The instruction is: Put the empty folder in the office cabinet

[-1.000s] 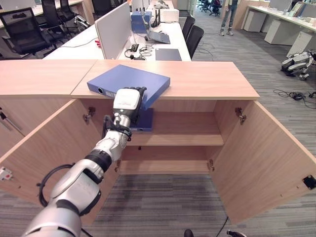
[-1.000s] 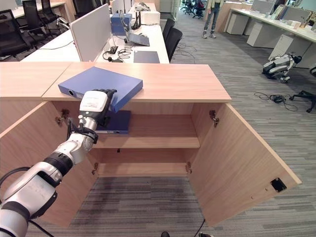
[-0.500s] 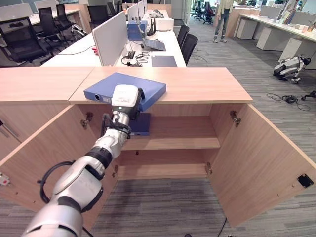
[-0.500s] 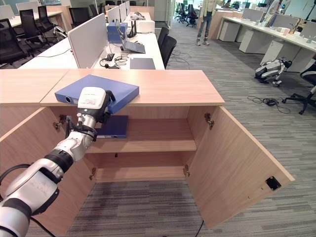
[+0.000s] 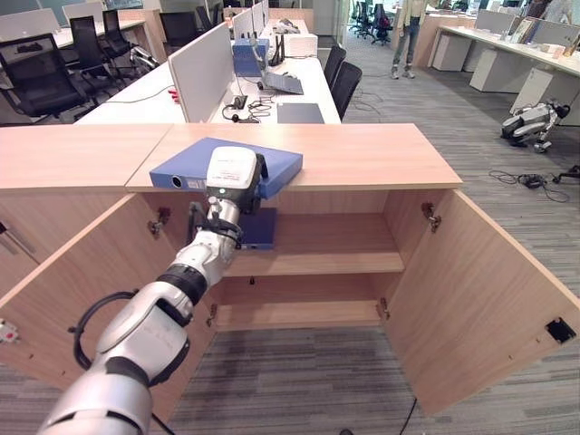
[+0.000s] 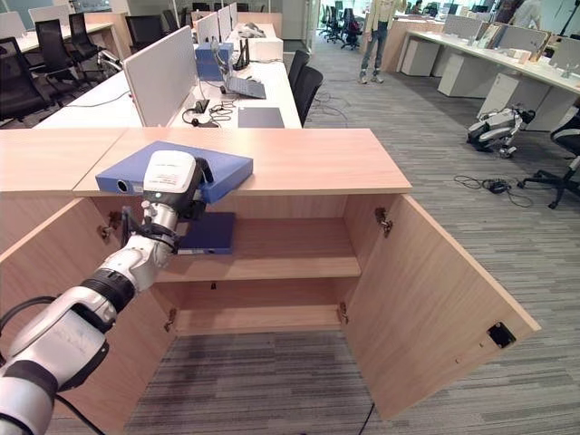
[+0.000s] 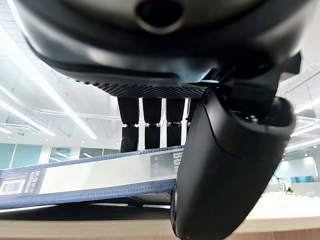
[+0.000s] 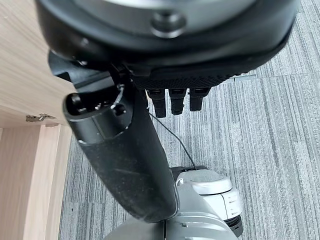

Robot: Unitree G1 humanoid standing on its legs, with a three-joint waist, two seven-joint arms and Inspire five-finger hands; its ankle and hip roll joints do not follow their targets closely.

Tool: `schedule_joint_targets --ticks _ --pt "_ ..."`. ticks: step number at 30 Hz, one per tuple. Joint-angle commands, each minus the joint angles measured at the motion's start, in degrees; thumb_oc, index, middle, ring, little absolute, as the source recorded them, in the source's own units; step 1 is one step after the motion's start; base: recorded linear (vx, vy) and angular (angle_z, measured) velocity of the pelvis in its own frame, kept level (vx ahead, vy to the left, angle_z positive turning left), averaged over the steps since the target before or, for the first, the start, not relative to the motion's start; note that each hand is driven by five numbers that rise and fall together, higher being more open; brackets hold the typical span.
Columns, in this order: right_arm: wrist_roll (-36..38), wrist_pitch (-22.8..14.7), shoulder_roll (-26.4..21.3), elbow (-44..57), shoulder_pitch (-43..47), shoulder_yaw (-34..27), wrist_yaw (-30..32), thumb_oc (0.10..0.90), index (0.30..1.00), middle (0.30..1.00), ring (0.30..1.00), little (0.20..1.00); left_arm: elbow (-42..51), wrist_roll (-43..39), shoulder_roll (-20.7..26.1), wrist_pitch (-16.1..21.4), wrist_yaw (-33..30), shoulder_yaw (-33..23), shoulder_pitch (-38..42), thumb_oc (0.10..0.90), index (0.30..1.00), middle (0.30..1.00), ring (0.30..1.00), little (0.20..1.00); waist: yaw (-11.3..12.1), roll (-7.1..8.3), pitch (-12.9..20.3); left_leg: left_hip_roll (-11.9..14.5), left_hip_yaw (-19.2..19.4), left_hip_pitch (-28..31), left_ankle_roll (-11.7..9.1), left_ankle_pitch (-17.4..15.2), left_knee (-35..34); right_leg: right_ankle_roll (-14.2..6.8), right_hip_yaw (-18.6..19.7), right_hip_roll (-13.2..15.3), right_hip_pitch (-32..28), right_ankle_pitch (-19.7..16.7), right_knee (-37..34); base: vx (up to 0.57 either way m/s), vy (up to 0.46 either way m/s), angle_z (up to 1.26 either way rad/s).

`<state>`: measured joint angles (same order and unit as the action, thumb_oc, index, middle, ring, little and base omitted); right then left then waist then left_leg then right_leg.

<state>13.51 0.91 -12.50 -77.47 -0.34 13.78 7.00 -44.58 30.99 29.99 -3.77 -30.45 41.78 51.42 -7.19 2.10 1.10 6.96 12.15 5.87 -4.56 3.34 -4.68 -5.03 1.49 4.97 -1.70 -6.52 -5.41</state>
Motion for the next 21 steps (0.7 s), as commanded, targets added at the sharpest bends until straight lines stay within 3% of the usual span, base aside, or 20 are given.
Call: schedule_joint_targets --ticks 1,2,3,4,5,10,14,16,17,19,21 --pt "-1.07 -0.91 -2.56 -2.97 3.32 0.93 1.12 0.800 0.900 0.900 0.900 0.900 12.90 -1.79 1.02 4.22 1.56 -5.81 5.37 0.400 0.300 0.300 0.300 0.300 0.34 1.12 -3.03 -0.54 -3.85 0.75 0.13 -5.65 -0.32 -3.10 -6.21 0.56 -3.64 6.86 0.41 0.00 -0.006 0.03" --pt "-1.06 -0.91 -2.57 -2.97 3.31 0.96 1.12 0.800 0.900 0.900 0.900 0.900 12.99 -1.78 1.06 4.18 1.61 -5.87 5.30 0.400 0.300 0.300 0.300 0.300 0.31 1.11 -3.02 -0.55 -3.86 0.75 0.14 -5.65 -0.32 -3.10 -6.22 0.56 -3.65 6.86 0.41 0.00 0.000 0.09" --pt "-0.45 -1.01 -2.13 -2.84 3.31 -0.14 1.02 0.800 0.900 0.900 0.900 0.900 22.67 -1.05 1.91 6.21 3.82 -6.78 1.55 0.400 0.300 0.300 0.300 0.300 1.05 1.12 -3.42 -0.60 -4.32 0.72 0.22 -5.76 -0.32 -3.06 -6.60 0.68 -3.88 6.97 0.41 0.00 0.001 0.08" --pt "-0.44 -1.01 -2.14 -2.83 3.30 -0.09 1.02 0.800 0.900 0.900 0.900 0.900 22.78 -1.04 1.96 6.16 3.88 -6.85 1.47 0.400 0.300 0.300 0.300 0.300 1.00 1.11 -3.35 -0.61 -4.33 0.65 0.22 -5.73 -0.32 -3.06 -6.60 0.69 -3.82 6.95 0.41 0.01 0.003 0.09" --pt "0.44 -1.08 -1.52 -3.06 3.27 -1.40 1.07 0.800 0.900 0.900 0.900 0.900 29.03 -2.11 1.92 8.18 5.82 -8.04 -3.10 0.400 0.300 0.300 0.300 0.300 1.74 1.04 -3.65 -0.69 -4.72 0.58 0.31 -5.78 -0.32 -2.95 -6.91 0.79 -4.03 7.05 0.41 0.01 0.003 0.08" --pt "2.72 -1.38 -0.62 -2.35 2.86 -3.19 0.77 0.800 0.900 0.900 0.900 0.900 41.05 -11.76 1.59 11.74 11.91 -13.26 -13.60 0.400 0.300 0.300 0.300 0.300 2.50 0.58 -3.71 -0.86 -5.27 0.74 0.37 -5.86 -0.32 -2.65 -7.52 0.93 -4.53 7.14 0.41 0.02 0.003 0.06" --pt "3.30 -0.92 -0.25 -2.14 2.68 -4.23 -1.07 0.800 0.900 0.900 0.900 0.900 55.98 -21.51 9.14 16.67 19.44 -15.51 -19.41 0.400 0.300 0.300 0.300 0.300 3.49 -0.02 -3.84 -1.01 -5.89 0.57 0.19 -5.78 -0.32 -2.54 -8.19 1.00 -4.80 7.15 0.41 0.01 0.002 0.15" --pt "3.46 -0.82 -0.21 -2.26 2.59 -4.22 -1.54 0.800 0.900 0.900 0.900 0.900 58.76 -24.79 11.10 17.74 20.80 -15.99 -20.40 0.400 0.300 0.300 0.300 0.300 3.60 -0.09 -3.80 -1.03 -5.98 0.52 0.16 -5.80 -0.32 -2.55 -8.29 1.03 -4.86 7.17 0.41 0.01 -0.002 0.10" --pt "3.65 -0.73 -0.13 -2.29 2.48 -4.43 -2.06 0.800 0.900 0.900 0.900 0.900 60.64 -28.24 12.69 18.74 21.97 -16.33 -21.15 0.400 0.300 0.300 0.300 0.300 3.89 -0.20 -3.81 -1.02 -6.03 0.51 0.12 -5.80 -0.32 -2.56 -8.43 1.04 -4.93 7.17 0.41 0.01 -0.011 0.14" --pt "4.31 -0.14 0.00 -1.88 3.00 -4.21 -4.04 0.800 0.900 0.900 0.900 0.900 64.39 -46.36 15.97 19.54 27.09 -20.95 -27.47 0.400 0.300 0.300 0.300 0.300 4.76 -0.15 -3.86 -1.12 -6.39 0.45 -0.08 -5.67 -0.32 -2.54 -8.95 1.10 -5.12 7.19 0.41 0.01 -0.021 0.10" --pt "4.74 -0.03 0.05 -1.23 3.40 -3.67 -4.79 0.800 0.900 0.900 0.900 0.900 64.20 -51.10 15.78 19.32 28.30 -22.46 -29.68 0.400 0.300 0.300 0.300 0.300 4.99 -0.09 -3.95 -1.09 -6.50 0.37 -0.13 -5.55 -0.32 -2.52 -9.08 1.14 -5.13 7.22 0.41 0.00 0.000 0.00"
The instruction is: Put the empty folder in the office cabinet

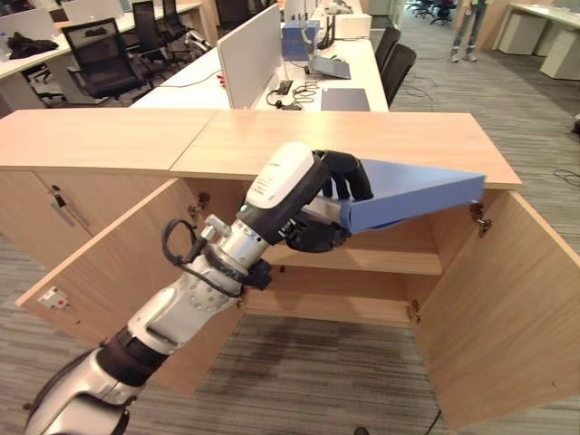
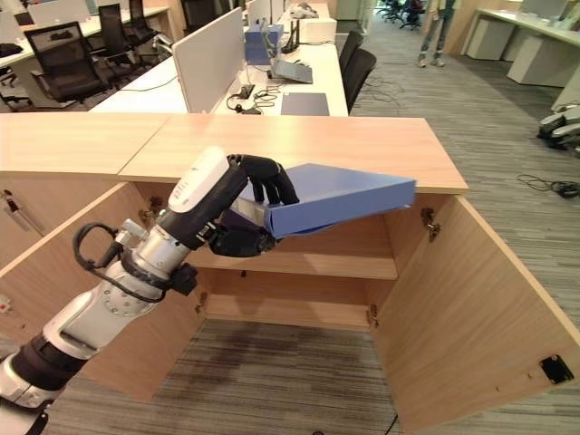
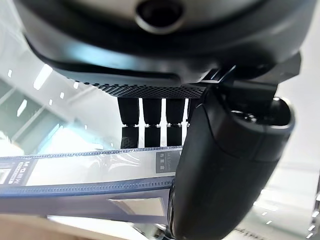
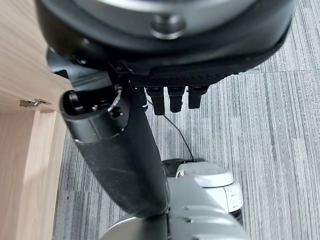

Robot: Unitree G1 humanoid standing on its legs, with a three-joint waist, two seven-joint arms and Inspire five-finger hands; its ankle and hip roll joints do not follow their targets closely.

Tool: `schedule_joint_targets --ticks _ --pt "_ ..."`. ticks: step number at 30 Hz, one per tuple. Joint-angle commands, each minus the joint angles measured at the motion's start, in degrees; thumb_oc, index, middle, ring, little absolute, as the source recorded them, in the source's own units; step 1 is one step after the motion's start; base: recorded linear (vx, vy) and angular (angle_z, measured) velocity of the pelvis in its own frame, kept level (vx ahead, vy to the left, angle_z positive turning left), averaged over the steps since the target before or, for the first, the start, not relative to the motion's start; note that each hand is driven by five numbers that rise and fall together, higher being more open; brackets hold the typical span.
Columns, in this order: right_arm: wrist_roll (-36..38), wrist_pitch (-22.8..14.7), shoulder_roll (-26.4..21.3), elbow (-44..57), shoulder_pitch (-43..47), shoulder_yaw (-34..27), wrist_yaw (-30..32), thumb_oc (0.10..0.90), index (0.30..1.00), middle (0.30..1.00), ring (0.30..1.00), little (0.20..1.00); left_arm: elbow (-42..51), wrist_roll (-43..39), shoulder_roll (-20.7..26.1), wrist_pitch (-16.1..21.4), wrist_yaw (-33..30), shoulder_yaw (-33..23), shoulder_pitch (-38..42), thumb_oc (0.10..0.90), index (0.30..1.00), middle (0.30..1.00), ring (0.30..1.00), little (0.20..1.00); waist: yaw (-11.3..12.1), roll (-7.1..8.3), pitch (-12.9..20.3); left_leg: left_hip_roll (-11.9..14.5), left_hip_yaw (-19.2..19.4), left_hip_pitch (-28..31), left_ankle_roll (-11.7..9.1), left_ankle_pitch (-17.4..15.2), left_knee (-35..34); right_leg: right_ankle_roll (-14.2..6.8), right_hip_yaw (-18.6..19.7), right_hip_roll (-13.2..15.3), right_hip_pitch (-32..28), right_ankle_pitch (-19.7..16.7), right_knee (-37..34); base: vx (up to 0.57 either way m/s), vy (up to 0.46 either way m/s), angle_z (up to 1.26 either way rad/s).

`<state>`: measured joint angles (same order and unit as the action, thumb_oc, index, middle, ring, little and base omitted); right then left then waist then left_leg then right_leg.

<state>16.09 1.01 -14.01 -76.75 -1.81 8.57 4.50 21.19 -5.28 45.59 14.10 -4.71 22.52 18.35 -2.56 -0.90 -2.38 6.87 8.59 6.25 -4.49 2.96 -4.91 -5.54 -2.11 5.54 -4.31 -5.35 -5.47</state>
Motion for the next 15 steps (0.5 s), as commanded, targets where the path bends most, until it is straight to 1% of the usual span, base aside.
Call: schedule_joint_targets --ticks 1,2,3,4,5,6,7,8,9,12,14,15 --pt "2.18 -0.11 1.51 -1.93 4.87 1.70 -2.31 0.800 0.900 0.900 0.900 0.900 -1.43 -15.02 0.25 1.40 2.72 -3.52 3.11 0.400 0.300 0.300 0.300 0.300 0.21 2.87 -0.44 -1.00 -2.95 0.00 -0.21 -5.19 -0.09 -2.01 -5.48 0.56 -2.54 6.06 0.47 -0.01 -0.016 0.03" --pt "2.85 -0.46 1.51 -0.52 5.40 1.95 -3.09 0.800 0.900 0.900 0.900 0.900 -1.82 -21.32 -0.34 0.97 3.95 -5.80 0.28 0.400 0.300 0.300 0.300 0.300 0.63 2.97 -0.63 -0.99 -3.06 -0.02 -0.27 -5.09 -0.09 -1.91 -5.57 0.62 -2.53 6.04 0.47 0.00 0.000 0.00" --pt "2.86 -0.45 1.48 -0.50 5.38 2.07 -3.09 0.800 0.900 0.900 0.900 0.900 -1.69 -21.41 -0.30 0.92 4.03 -6.03 0.05 0.400 0.300 0.300 0.300 0.300 0.51 2.94 -0.61 -0.98 -3.07 -0.02 -0.27 -5.10 -0.09 -1.91 -5.58 0.61 -2.54 6.04 0.47 0.00 0.000 0.00" --pt "3.54 -1.10 1.11 2.30 5.77 3.09 -4.52 0.800 0.900 0.900 0.900 0.900 -1.68 -29.29 -1.25 0.85 6.43 -8.56 -3.32 0.400 0.300 0.300 0.300 0.300 0.99 3.05 -0.89 -1.02 -3.30 -0.10 -0.27 -5.00 -0.09 -1.85 -5.62 0.66 -2.52 6.04 0.47 0.00 0.000 0.00" --pt "4.06 -1.73 0.77 3.74 5.88 3.29 -4.92 0.800 0.900 0.900 0.900 0.900 -0.82 -33.07 -1.77 0.87 7.86 -10.18 -5.44 0.400 0.300 0.300 0.300 0.300 1.15 3.09 -1.01 -1.01 -3.41 -0.12 -0.28 -4.95 -0.09 -1.82 -5.56 0.65 -2.47 6.03 0.47 0.00 0.000 0.00" --pt "4.21 -1.94 0.39 4.97 6.05 3.45 -5.41 0.800 0.900 0.900 0.900 0.900 0.46 -35.09 -1.47 0.77 9.13 -11.59 -6.86 0.400 0.300 0.300 0.300 0.300 1.33 3.12 -1.09 -1.01 -3.42 -0.13 -0.29 -4.92 -0.09 -1.83 -5.55 0.62 -2.45 6.01 0.47 0.00 0.000 0.00" --pt "4.21 -1.94 0.39 4.97 6.05 3.47 -5.41 0.800 0.900 0.900 0.900 0.900 0.48 -35.09 -1.47 0.76 9.13 -11.61 -6.89 0.400 0.300 0.300 0.300 0.300 1.32 3.12 -1.09 -1.01 -3.42 -0.13 -0.29 -4.92 -0.09 -1.83 -5.56 0.62 -2.45 6.01 0.47 0.00 0.000 0.00" --pt "4.12 -2.78 0.00 6.81 5.98 3.63 -5.89 0.800 0.900 0.900 0.900 0.900 1.83 -38.37 -1.00 1.00 10.96 -13.47 -8.56 0.400 0.300 0.300 0.300 0.300 1.58 3.23 -1.11 -1.01 -3.42 -0.11 -0.27 -4.94 -0.09 -1.84 -5.44 0.59 -2.48 6.03 0.47 -0.01 0.006 0.04" --pt "3.84 -3.08 -0.13 7.41 6.09 4.04 -6.06 0.800 0.900 0.900 0.900 0.900 2.41 -40.18 -0.73 0.99 12.09 -13.97 -9.01 0.400 0.300 0.300 0.300 0.300 1.64 3.29 -1.05 -0.99 -3.39 -0.04 -0.24 -4.96 -0.09 -1.81 -5.31 0.57 -2.53 6.05 0.47 0.00 0.000 0.00" --pt "3.08 -3.63 -0.32 8.58 6.23 5.03 -6.64 0.800 0.900 0.900 0.900 0.900 2.31 -43.21 -0.42 1.01 13.51 -14.12 -9.26 0.400 0.300 0.300 0.300 0.300 1.77 3.44 -0.91 -0.97 -3.26 0.09 -0.22 -5.00 -0.09 -1.67 -5.25 0.51 -2.72 6.08 0.47 0.00 -0.001 0.01" --pt "2.80 -3.80 -0.33 8.88 6.29 5.34 -6.70 0.800 0.900 0.900 0.900 0.900 2.25 -43.85 -0.47 0.84 13.77 -14.11 -9.48 0.400 0.300 0.300 0.300 0.300 1.79 3.46 -0.90 -0.95 -3.23 0.15 -0.22 -4.99 -0.09 -1.62 -5.29 0.50 -2.77 6.08 0.47 0.00 0.000 0.00" --pt "2.61 -4.16 -0.31 9.49 6.49 6.04 -6.92 0.800 0.900 0.900 0.900 0.900 1.98 -45.55 -0.58 0.36 14.65 -13.84 -9.59 0.400 0.300 0.300 0.300 0.300 1.87 3.44 -0.81 -0.91 -3.20 0.23 -0.19 -5.01 -0.09 -1.53 -5.19 0.48 -2.83 6.09 0.47 0.00 0.000 0.00"
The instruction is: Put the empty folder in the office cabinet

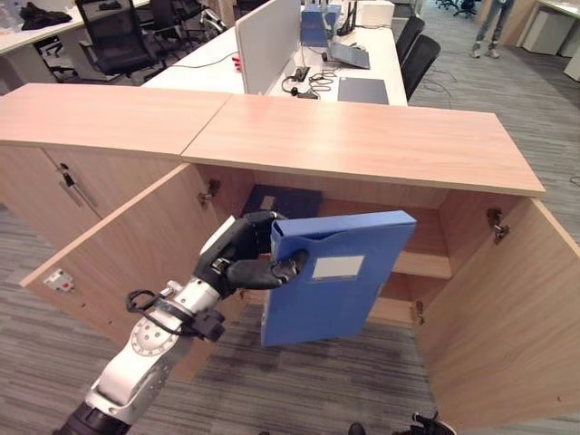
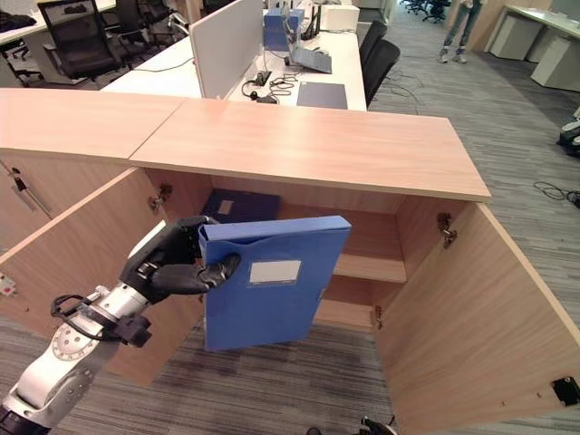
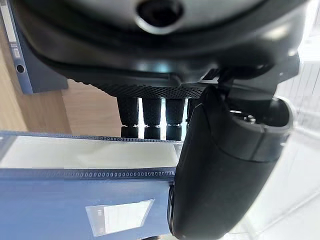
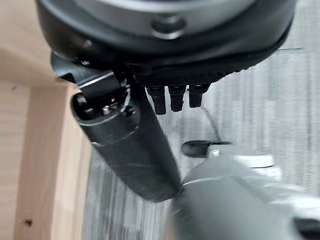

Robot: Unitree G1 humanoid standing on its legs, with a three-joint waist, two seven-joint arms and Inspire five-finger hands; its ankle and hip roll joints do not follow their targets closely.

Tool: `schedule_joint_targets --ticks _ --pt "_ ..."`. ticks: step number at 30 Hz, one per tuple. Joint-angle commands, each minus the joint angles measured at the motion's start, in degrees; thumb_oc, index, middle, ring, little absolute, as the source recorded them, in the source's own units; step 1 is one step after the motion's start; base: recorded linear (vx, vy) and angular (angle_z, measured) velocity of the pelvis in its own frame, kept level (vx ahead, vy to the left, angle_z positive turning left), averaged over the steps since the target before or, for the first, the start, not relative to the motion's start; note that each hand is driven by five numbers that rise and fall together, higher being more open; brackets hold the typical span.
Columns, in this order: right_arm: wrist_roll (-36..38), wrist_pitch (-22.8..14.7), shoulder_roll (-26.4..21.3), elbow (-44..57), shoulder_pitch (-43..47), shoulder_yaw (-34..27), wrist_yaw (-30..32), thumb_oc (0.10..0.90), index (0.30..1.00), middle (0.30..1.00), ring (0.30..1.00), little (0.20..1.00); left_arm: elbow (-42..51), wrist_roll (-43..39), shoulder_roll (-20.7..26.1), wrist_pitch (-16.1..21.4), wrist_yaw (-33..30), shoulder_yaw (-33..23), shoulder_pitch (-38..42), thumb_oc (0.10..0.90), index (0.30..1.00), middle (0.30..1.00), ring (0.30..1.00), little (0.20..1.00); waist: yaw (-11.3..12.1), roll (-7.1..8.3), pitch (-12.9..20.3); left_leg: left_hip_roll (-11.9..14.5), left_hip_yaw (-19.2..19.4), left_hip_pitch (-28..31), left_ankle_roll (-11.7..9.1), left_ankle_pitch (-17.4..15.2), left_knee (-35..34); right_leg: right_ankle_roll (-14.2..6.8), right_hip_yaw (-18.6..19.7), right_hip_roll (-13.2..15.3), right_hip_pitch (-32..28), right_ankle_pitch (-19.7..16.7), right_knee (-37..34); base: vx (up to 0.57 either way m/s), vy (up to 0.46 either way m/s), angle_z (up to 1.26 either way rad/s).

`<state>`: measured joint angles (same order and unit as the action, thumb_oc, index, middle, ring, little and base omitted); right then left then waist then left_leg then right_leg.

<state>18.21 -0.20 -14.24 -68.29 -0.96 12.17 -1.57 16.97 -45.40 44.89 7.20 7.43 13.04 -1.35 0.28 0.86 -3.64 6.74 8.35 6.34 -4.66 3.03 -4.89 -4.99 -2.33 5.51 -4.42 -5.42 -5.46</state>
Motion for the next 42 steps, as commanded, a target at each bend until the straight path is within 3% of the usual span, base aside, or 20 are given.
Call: schedule_joint_targets --ticks 1,6,12,18,26,36,40,42 --pt "0.47 -2.96 -0.04 1.05 5.75 2.68 -0.92 0.800 0.900 0.900 0.900 0.900 6.00 -5.90 0.07 6.92 2.74 -4.17 10.00 0.400 0.300 0.300 0.300 0.300 -0.95 1.69 0.48 -0.79 -2.95 0.20 0.01 -5.10 -0.11 -2.04 -4.95 0.52 -2.77 6.16 0.46 0.00 0.000 0.00" --pt "0.81 -2.60 0.66 2.16 6.23 4.31 -1.98 0.800 0.900 0.900 0.900 0.900 2.56 -4.30 -0.63 5.60 2.55 -3.18 8.65 0.400 0.300 0.300 0.300 0.300 -0.79 1.56 0.45 -0.82 -2.99 0.41 0.10 -5.08 -0.11 -2.00 -4.95 0.50 -2.92 6.19 0.46 0.00 0.000 0.00" --pt "11.43 -5.02 -4.28 31.72 1.75 3.76 -3.98 0.800 0.900 0.900 0.900 0.900 -5.56 3.42 -2.05 3.28 2.11 -1.96 4.78 0.400 0.300 0.300 0.300 0.300 -1.52 1.24 0.07 -0.69 -2.75 0.43 0.08 -4.75 -0.11 -2.05 -5.10 0.72 -2.73 6.13 0.46 0.00 0.003 -0.03" --pt "16.24 -7.53 -7.93 48.95 -0.26 0.93 -5.58 0.800 0.900 0.900 0.900 0.900 -7.39 7.71 -3.85 3.15 3.18 -3.08 3.09 0.400 0.300 0.300 0.300 0.300 -1.83 0.94 0.47 -0.74 -2.66 0.41 0.19 -4.83 -0.11 -2.06 -5.21 0.89 -2.65 6.29 0.46 0.00 0.000 0.00" --pt "16.28 -7.70 -9.35 54.46 1.13 1.35 -6.80 0.800 0.900 0.900 0.900 0.900 -8.11 9.51 -5.53 3.06 3.79 -3.96 3.88 0.400 0.300 0.300 0.300 0.300 -1.61 1.04 0.74 -0.75 -2.63 0.43 0.20 -4.90 -0.11 -1.93 -5.35 0.98 -2.75 6.41 0.46 0.00 0.000 0.00" --pt "17.61 -5.51 -11.32 56.89 4.56 6.85 -14.42 0.800 0.900 0.900 0.900 0.900 -9.35 11.61 -7.12 2.98 7.52 -4.16 6.19 0.400 0.300 0.300 0.300 0.300 -0.63 1.42 1.10 -0.57 -2.99 0.27 0.06 -4.73 -0.11 -1.81 -6.05 1.05 -2.86 6.61 0.46 0.00 0.000 0.00" --pt "17.90 -5.49 -11.76 56.90 6.09 7.17 -15.40 0.800 0.900 0.900 0.900 0.900 -8.91 8.17 -7.80 2.20 10.01 -2.98 7.39 0.400 0.300 0.300 0.300 0.300 -0.56 1.34 1.26 -0.61 -3.07 0.22 0.07 -4.77 -0.11 -1.81 -6.12 1.09 -2.86 6.64 0.46 0.00 0.000 0.00" --pt "17.36 -5.11 -12.82 55.63 8.66 7.17 -15.44 0.800 0.900 0.900 0.900 0.900 -8.46 0.95 -6.98 -0.98 14.95 1.25 9.60 0.400 0.300 0.300 0.300 0.300 -0.72 1.14 1.48 -0.60 -3.13 0.14 0.15 -4.78 -0.11 -1.89 -6.25 1.23 -2.81 6.50 0.46 0.00 0.000 0.00"
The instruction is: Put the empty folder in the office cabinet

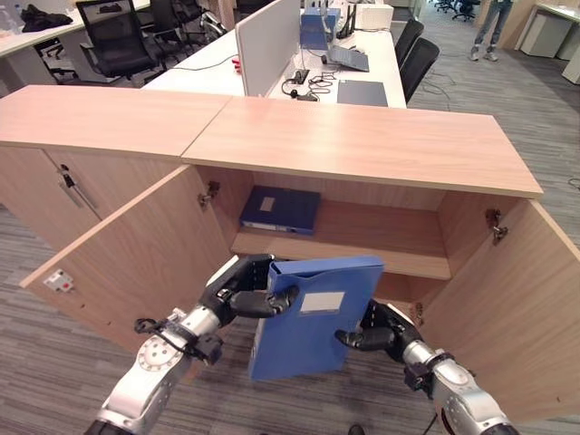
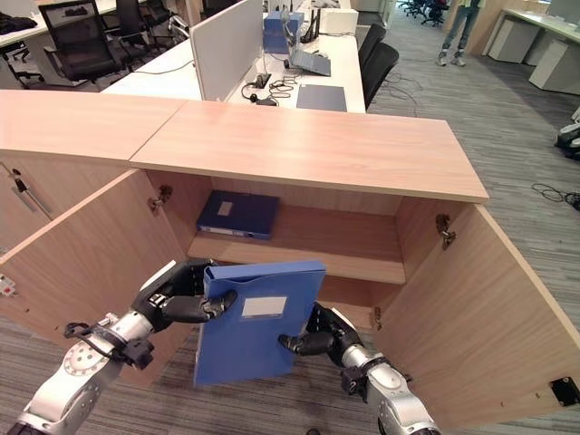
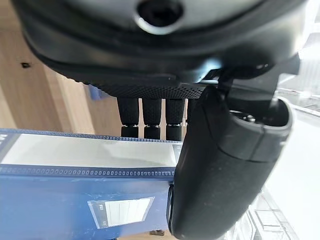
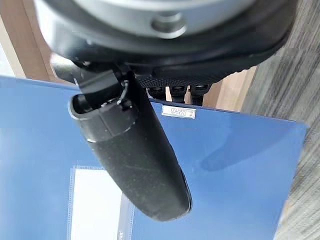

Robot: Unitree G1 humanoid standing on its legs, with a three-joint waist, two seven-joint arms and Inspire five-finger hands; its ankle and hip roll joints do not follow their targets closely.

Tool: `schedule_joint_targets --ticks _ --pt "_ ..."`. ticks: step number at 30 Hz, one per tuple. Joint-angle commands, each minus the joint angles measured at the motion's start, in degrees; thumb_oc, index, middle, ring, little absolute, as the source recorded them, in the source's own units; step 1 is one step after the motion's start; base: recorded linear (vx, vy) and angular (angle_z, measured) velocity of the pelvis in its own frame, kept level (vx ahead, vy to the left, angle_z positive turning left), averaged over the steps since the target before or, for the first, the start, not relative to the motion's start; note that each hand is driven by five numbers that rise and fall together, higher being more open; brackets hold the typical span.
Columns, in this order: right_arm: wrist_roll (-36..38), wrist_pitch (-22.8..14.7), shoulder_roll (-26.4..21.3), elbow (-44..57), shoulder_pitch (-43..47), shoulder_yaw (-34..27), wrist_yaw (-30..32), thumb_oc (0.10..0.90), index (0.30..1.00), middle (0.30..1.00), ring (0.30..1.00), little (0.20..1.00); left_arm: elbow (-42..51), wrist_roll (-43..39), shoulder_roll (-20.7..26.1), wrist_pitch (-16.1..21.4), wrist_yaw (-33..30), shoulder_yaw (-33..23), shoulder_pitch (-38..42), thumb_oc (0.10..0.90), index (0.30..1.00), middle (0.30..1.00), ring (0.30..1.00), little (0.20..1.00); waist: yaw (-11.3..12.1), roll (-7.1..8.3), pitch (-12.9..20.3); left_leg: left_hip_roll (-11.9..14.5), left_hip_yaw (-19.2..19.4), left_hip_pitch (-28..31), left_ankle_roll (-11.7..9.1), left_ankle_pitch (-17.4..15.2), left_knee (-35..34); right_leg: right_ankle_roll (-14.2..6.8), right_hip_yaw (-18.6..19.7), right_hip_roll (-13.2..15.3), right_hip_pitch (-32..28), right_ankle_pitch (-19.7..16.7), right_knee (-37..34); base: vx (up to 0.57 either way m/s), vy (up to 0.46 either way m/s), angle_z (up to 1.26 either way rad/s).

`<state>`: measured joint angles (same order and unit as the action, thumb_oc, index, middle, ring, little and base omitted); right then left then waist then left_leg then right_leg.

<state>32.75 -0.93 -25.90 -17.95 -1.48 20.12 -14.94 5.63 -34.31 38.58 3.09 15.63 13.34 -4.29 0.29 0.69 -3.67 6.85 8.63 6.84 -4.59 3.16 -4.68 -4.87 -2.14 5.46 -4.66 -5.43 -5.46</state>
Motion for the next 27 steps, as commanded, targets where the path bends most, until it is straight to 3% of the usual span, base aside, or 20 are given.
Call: schedule_joint_targets --ticks 1,3,4,6,9,10,12,14,17,21,27 --pt "3.06 -4.39 -1.24 4.56 9.99 -0.71 -1.91 0.800 0.900 0.900 0.900 0.900 3.20 -11.65 0.48 2.13 8.20 2.58 13.37 0.400 0.300 0.300 0.300 0.300 -0.80 1.23 1.58 -0.72 -3.41 -0.37 0.12 -4.90 -0.32 -2.04 -6.44 1.29 -2.57 6.47 0.46 0.00 0.000 0.00" --pt "3.61 -4.44 -1.53 3.59 11.24 -0.81 -1.92 0.800 0.900 0.900 0.900 0.900 3.55 -14.26 1.83 0.79 9.98 5.28 14.53 0.400 0.300 0.300 0.300 0.300 -0.89 1.16 1.63 -0.77 -3.44 -0.39 0.15 -4.90 -0.32 -2.11 -6.44 1.33 -2.56 6.38 0.46 0.00 0.000 0.00" --pt "4.83 -4.48 -2.34 2.58 13.99 -0.24 -1.68 0.800 0.900 0.900 0.900 0.900 3.90 -18.91 4.00 -1.87 12.88 10.70 17.13 0.400 0.300 0.300 0.300 0.300 -1.13 1.03 1.82 -0.87 -3.46 -0.51 0.21 -4.88 -0.32 -2.19 -6.47 1.36 -2.50 6.28 0.46 0.00 0.000 0.00" --pt "6.44 -4.94 -2.71 1.84 15.54 -0.18 -1.57 0.800 0.900 0.900 0.900 0.900 4.96 -22.02 5.75 -2.97 14.44 13.78 18.71 0.400 0.300 0.300 0.300 0.300 -1.17 1.05 1.81 -0.91 -3.50 -0.52 0.23 -4.84 -0.32 -2.25 -6.49 1.38 -2.52 6.21 0.46 -0.01 -0.005 0.04" --pt "8.47 -5.54 -2.93 1.09 17.77 0.55 -1.55 0.800 0.900 0.900 0.900 0.900 5.63 -25.30 6.45 -4.43 16.19 17.94 20.37 0.400 0.300 0.300 0.300 0.300 -1.26 1.06 1.81 -0.95 -3.58 -0.59 0.26 -4.78 -0.32 -2.32 -6.50 1.37 -2.47 6.19 0.46 0.00 -0.003 0.01" --pt "11.52 -5.96 -2.63 -0.31 20.76 2.15 -2.03 0.800 0.900 0.900 0.900 0.900 5.42 -28.62 6.57 -6.15 17.58 22.86 23.02 0.400 0.300 0.300 0.300 0.300 -1.28 1.15 1.81 -1.01 -3.63 -0.61 0.31 -4.76 -0.32 -2.37 -6.36 1.30 -2.42 6.12 0.46 0.00 0.000 0.00" --pt "14.10 -5.88 -2.32 -1.35 22.81 4.04 -2.82 0.800 0.900 0.900 0.900 0.900 5.37 -30.90 6.09 -7.25 18.53 26.73 25.27 0.400 0.300 0.300 0.300 0.300 -1.32 1.22 1.83 -1.06 -3.71 -0.62 0.32 -4.76 -0.32 -2.39 -6.36 1.28 -2.41 6.08 0.46 0.00 0.000 0.00" --pt "15.36 -6.00 -1.79 -1.99 23.71 5.13 -3.30 0.400 0.300 0.300 0.300 0.300 4.94 -31.75 5.24 -7.47 18.79 28.24 26.01 0.400 0.300 0.300 0.300 0.300 -1.35 1.27 1.84 -1.08 -3.70 -0.60 0.33 -4.76 -0.32 -2.40 -6.31 1.26 -2.42 6.06 0.46 0.00 0.000 0.00" --pt "20.37 -4.51 0.93 -2.61 25.75 9.72 -6.42 0.400 0.300 0.300 0.300 0.300 3.87 -33.32 1.74 -8.02 19.64 31.59 28.02 0.400 0.300 0.300 0.300 0.300 -1.37 1.43 1.81 -1.06 -3.73 -0.61 0.31 -4.68 -0.32 -2.34 -6.23 1.19 -2.42 6.13 0.46 0.00 0.000 0.00" --pt "25.91 -2.11 1.86 2.69 24.13 15.51 -12.39 0.400 0.300 0.300 0.300 0.300 3.02 -33.86 -2.17 -7.97 20.15 30.72 26.17 0.400 0.300 0.300 0.300 0.300 -1.11 1.65 1.71 -1.01 -3.85 -0.75 0.26 -4.46 -0.32 -2.22 -6.38 1.12 -2.39 6.21 0.46 0.00 0.000 0.00" --pt "31.76 -4.60 6.29 5.84 16.25 12.31 -11.38 0.400 0.300 0.300 0.300 0.300 1.93 -31.48 -2.91 -7.00 18.60 28.70 22.76 0.400 0.300 0.300 0.300 0.300 -1.58 1.43 1.63 -1.13 -3.87 -0.72 0.37 -4.59 -0.32 -2.23 -6.42 1.19 -2.35 6.26 0.46 0.00 0.003 0.01"
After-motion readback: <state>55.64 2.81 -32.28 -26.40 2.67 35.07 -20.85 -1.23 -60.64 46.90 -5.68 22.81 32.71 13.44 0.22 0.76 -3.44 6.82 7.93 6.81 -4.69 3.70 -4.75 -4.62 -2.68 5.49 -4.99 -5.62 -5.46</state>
